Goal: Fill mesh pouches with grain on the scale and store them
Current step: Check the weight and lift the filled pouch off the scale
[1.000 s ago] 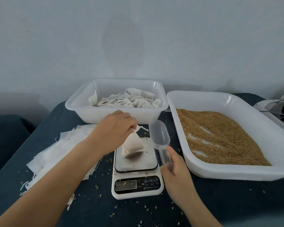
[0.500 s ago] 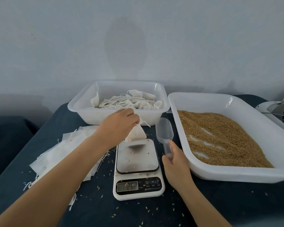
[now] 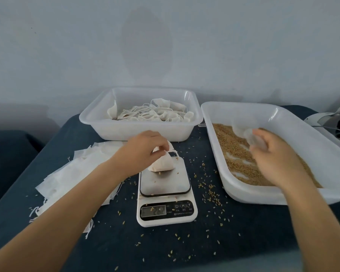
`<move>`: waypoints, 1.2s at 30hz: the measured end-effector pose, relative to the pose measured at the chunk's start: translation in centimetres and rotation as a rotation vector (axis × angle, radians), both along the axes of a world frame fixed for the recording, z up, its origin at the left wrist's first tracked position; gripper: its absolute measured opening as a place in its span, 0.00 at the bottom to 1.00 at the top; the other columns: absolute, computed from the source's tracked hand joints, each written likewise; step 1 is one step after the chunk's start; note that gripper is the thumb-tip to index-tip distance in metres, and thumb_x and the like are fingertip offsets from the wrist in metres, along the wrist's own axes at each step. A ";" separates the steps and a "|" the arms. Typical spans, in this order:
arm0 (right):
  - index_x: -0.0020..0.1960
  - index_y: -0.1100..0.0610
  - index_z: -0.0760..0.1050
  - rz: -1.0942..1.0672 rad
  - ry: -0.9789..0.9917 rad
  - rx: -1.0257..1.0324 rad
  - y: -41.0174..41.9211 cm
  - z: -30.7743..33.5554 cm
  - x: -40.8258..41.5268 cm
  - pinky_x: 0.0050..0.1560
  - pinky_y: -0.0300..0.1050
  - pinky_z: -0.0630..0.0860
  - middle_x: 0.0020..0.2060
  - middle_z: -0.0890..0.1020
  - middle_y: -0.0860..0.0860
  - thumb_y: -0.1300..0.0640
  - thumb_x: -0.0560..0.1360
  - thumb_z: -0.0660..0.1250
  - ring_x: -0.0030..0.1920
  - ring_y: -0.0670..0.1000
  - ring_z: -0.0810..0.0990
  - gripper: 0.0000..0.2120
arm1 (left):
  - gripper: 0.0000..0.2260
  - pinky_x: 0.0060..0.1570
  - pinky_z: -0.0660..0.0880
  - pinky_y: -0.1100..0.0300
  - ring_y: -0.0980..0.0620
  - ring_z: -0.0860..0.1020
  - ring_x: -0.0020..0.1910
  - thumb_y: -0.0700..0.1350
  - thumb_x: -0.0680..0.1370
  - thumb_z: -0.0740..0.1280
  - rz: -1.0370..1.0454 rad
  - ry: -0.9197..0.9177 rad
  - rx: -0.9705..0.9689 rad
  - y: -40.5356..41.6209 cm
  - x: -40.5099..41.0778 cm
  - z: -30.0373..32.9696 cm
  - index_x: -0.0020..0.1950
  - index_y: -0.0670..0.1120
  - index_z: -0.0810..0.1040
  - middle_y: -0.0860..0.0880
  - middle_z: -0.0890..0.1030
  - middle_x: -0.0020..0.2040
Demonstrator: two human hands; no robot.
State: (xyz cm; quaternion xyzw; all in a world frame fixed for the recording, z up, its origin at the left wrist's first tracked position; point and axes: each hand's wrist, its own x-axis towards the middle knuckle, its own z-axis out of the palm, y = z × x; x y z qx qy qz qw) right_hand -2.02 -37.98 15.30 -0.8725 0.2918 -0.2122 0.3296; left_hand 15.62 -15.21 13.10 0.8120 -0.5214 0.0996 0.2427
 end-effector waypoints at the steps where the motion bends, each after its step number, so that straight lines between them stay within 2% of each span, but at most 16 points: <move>1: 0.72 0.45 0.64 -0.018 0.071 -0.005 -1.5 -0.3 0.3 0.40 0.32 0.67 0.66 0.71 0.45 0.52 0.81 0.57 0.45 0.38 0.76 0.19 | 0.01 0.44 0.68 0.64 0.57 0.71 0.42 0.39 0.75 0.69 -0.017 0.009 -0.005 0.1 -0.3 -0.4 0.45 0.44 0.80 0.52 0.79 0.43; 3: 0.72 0.48 0.65 -0.036 0.201 -0.019 -3.8 -1.1 0.9 0.41 0.39 0.68 0.69 0.70 0.51 0.55 0.81 0.57 0.45 0.47 0.76 0.19 | 0.03 0.44 0.68 0.65 0.61 0.70 0.42 0.40 0.74 0.70 -0.039 0.030 -0.024 0.4 -1.0 -1.2 0.46 0.46 0.80 0.55 0.78 0.45; 5: 0.73 0.49 0.63 -0.039 0.330 -0.031 -5.3 -1.9 1.6 0.43 0.45 0.67 0.72 0.67 0.53 0.59 0.81 0.56 0.54 0.54 0.74 0.21 | 0.08 0.46 0.70 0.64 0.60 0.72 0.44 0.40 0.73 0.71 -0.047 0.039 -0.050 0.7 -1.7 -2.2 0.52 0.48 0.79 0.57 0.74 0.50; 7: 0.74 0.50 0.60 -0.018 0.418 -0.048 -5.9 -2.6 2.1 0.46 0.46 0.66 0.72 0.66 0.55 0.59 0.81 0.55 0.61 0.57 0.72 0.22 | 0.18 0.50 0.71 0.65 0.59 0.73 0.48 0.41 0.72 0.72 -0.048 0.061 -0.037 1.1 -2.2 -3.4 0.61 0.49 0.76 0.54 0.71 0.59; 9: 0.75 0.52 0.59 0.008 0.464 -0.052 -6.0 -2.9 2.5 0.52 0.47 0.67 0.73 0.65 0.55 0.59 0.81 0.54 0.66 0.58 0.70 0.22 | 0.25 0.54 0.72 0.61 0.57 0.73 0.53 0.42 0.72 0.72 -0.001 0.086 0.037 1.4 -2.3 -4.6 0.68 0.49 0.71 0.52 0.68 0.67; 12: 0.75 0.53 0.59 0.020 0.509 -0.094 -6.1 -3.2 2.6 0.56 0.48 0.67 0.73 0.65 0.55 0.60 0.81 0.56 0.67 0.58 0.69 0.24 | 0.20 0.57 0.72 0.52 0.48 0.73 0.57 0.36 0.71 0.71 -0.003 0.026 0.125 1.9 -2.4 -5.9 0.63 0.48 0.78 0.50 0.75 0.63; 15: 0.75 0.53 0.59 0.039 0.535 -0.142 -6.0 -3.3 2.6 0.44 0.44 0.71 0.71 0.68 0.56 0.60 0.79 0.58 0.55 0.55 0.76 0.25 | 0.19 0.53 0.74 0.49 0.45 0.75 0.56 0.31 0.70 0.69 -0.021 0.005 0.146 2.2 -2.2 -6.6 0.59 0.46 0.81 0.49 0.79 0.58; 16: 0.75 0.53 0.59 0.048 0.550 -0.151 -5.9 -3.4 2.6 0.43 0.45 0.71 0.71 0.68 0.55 0.60 0.79 0.59 0.52 0.54 0.76 0.25 | 0.20 0.53 0.75 0.48 0.44 0.75 0.56 0.30 0.70 0.69 -0.019 0.002 0.138 2.1 -2.1 -6.7 0.58 0.45 0.81 0.48 0.79 0.58; 19: 0.75 0.54 0.59 0.061 0.629 -0.179 -5.6 -3.6 2.8 0.60 0.50 0.69 0.72 0.67 0.55 0.61 0.78 0.62 0.64 0.58 0.72 0.27 | 0.20 0.57 0.71 0.53 0.43 0.76 0.57 0.27 0.70 0.64 0.004 0.017 0.092 1.4 -1.2 -6.4 0.58 0.42 0.81 0.45 0.79 0.59; 22: 0.75 0.54 0.60 0.066 0.640 -0.177 -5.3 -3.5 2.7 0.58 0.49 0.69 0.71 0.68 0.55 0.60 0.78 0.63 0.66 0.58 0.71 0.27 | 0.21 0.58 0.61 0.66 0.47 0.72 0.61 0.30 0.72 0.60 0.075 0.073 0.106 0.7 -0.5 -5.9 0.61 0.46 0.79 0.49 0.78 0.62; 25: 0.74 0.54 0.63 0.040 0.514 -0.209 -5.2 -3.2 2.4 0.60 0.50 0.69 0.69 0.70 0.55 0.57 0.79 0.62 0.64 0.57 0.72 0.24 | 0.27 0.53 0.58 0.72 0.52 0.67 0.64 0.32 0.72 0.57 0.113 0.156 0.176 0.8 -0.3 -5.9 0.68 0.52 0.71 0.53 0.75 0.64; 27: 0.69 0.54 0.69 0.013 0.240 -0.286 -4.5 -2.5 1.7 0.57 0.48 0.69 0.63 0.76 0.53 0.59 0.78 0.62 0.58 0.52 0.75 0.19 | 0.31 0.56 0.58 0.71 0.53 0.65 0.65 0.31 0.72 0.57 0.103 0.211 0.180 1.5 -0.5 -5.8 0.72 0.53 0.66 0.52 0.73 0.64; 29: 0.61 0.49 0.76 0.071 -0.115 -0.359 -2.5 -1.8 0.5 0.51 0.38 0.70 0.52 0.80 0.46 0.59 0.77 0.63 0.48 0.42 0.76 0.13 | 0.32 0.62 0.60 0.68 0.55 0.65 0.64 0.28 0.71 0.56 0.118 0.241 0.072 2.7 -0.9 -5.8 0.72 0.51 0.64 0.51 0.72 0.66; 31: 0.52 0.45 0.77 0.248 -0.367 -0.303 1.1 -1.8 -1.0 0.45 0.26 0.70 0.42 0.80 0.39 0.55 0.76 0.64 0.42 0.37 0.77 0.08 | 0.31 0.58 0.62 0.75 0.64 0.69 0.58 0.26 0.71 0.55 0.217 0.265 -0.152 4.2 -1.8 -6.4 0.69 0.51 0.68 0.53 0.74 0.62; 33: 0.45 0.47 0.78 0.455 -0.367 -0.269 4.4 -3.6 -2.0 0.42 0.23 0.69 0.36 0.79 0.39 0.50 0.76 0.63 0.37 0.38 0.77 0.05 | 0.26 0.49 0.64 0.80 0.68 0.71 0.51 0.28 0.73 0.58 0.341 0.312 -0.348 5.6 -2.7 -7.6 0.62 0.54 0.71 0.59 0.76 0.55; 36: 0.39 0.51 0.75 0.623 -0.239 -0.305 7.8 -6.9 -1.4 0.36 0.33 0.70 0.31 0.74 0.40 0.47 0.77 0.58 0.33 0.43 0.73 0.13 | 0.19 0.41 0.67 0.77 0.65 0.74 0.45 0.34 0.76 0.62 0.474 0.412 -0.459 6.4 -3.2 -9.5 0.52 0.61 0.71 0.60 0.77 0.49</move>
